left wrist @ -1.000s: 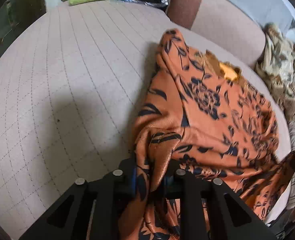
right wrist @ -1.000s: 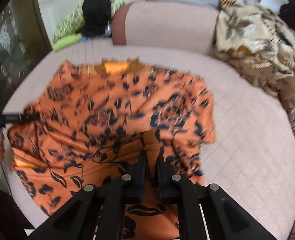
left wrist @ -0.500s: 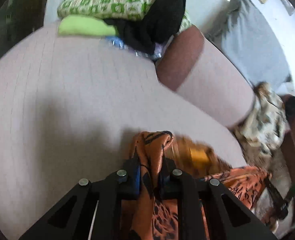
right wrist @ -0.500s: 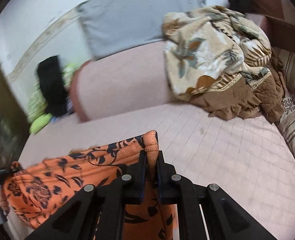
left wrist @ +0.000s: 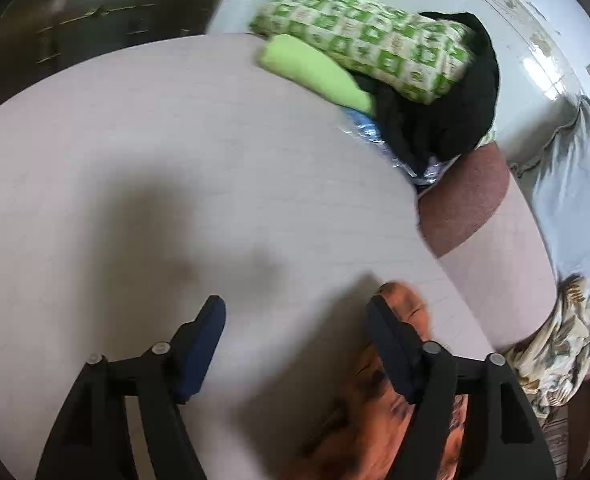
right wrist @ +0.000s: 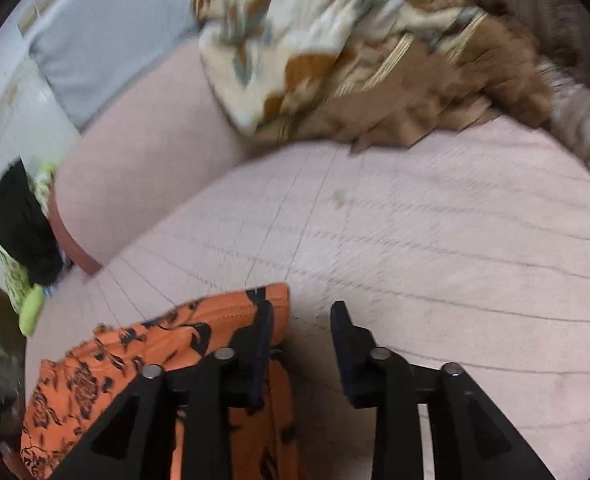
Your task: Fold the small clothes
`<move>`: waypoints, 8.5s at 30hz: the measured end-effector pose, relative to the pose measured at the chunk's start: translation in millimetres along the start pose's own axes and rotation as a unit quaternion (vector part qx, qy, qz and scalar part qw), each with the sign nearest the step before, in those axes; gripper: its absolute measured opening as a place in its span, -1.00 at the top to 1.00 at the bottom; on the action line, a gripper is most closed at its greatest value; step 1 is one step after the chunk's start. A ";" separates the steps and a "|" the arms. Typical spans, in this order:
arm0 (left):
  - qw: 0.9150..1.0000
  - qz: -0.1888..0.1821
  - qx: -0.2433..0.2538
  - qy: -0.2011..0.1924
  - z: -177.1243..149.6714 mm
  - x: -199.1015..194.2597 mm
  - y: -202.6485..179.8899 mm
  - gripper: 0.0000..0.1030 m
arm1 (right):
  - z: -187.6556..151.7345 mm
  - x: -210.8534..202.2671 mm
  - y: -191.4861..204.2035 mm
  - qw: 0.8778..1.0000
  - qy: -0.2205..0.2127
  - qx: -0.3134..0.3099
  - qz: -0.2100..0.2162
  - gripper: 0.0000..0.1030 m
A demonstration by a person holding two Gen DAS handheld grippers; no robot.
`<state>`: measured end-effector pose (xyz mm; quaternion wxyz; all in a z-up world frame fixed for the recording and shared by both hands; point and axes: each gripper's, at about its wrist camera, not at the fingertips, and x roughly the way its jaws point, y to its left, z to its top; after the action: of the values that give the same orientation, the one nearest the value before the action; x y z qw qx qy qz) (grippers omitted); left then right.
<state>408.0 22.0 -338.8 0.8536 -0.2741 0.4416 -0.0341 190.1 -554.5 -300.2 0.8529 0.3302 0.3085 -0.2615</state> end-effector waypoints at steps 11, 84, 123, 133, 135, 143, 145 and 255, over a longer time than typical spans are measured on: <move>0.984 0.090 0.122 -0.089 -79.5 -67.6 -26.4 -0.51 | -83.6 -76.5 69.7 0.986 0.015 -0.144 0.081 -0.03; 0.956 0.125 0.259 0.060 -75.6 -32.4 -36.8 -0.90 | -130.1 -92.1 91.5 0.978 0.091 -0.187 0.035 -0.04; 0.993 0.007 0.095 0.067 -116.3 7.4 -48.8 -0.51 | -148.6 -26.0 5.2 0.961 0.065 0.181 0.198 -0.46; 0.996 0.013 0.075 0.042 -114.7 -2.1 -37.0 -0.24 | -151.4 -8.7 5.4 0.965 0.027 0.177 0.194 0.39; 0.995 0.018 0.090 0.030 -116.2 2.3 -41.0 -0.04 | -151.7 -10.2 7.5 0.969 0.024 0.165 0.185 0.41; 0.997 -0.029 0.063 0.036 -111.1 -4.5 -32.7 0.41 | -149.7 -19.4 11.4 0.974 0.017 0.153 0.168 0.53; 0.997 -0.039 0.061 0.037 -110.9 -12.7 -32.3 0.46 | -149.4 -32.1 17.3 0.979 0.002 0.132 0.157 0.56; 0.956 0.144 0.250 0.049 -205.5 -97.6 14.4 -1.00 | -216.4 -151.5 3.3 0.985 0.055 -0.158 0.040 0.23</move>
<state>187.3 -26.5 -368.7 0.8682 0.0169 0.4948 -0.0338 13.9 -358.8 -321.0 0.8856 0.2173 0.3793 -0.1569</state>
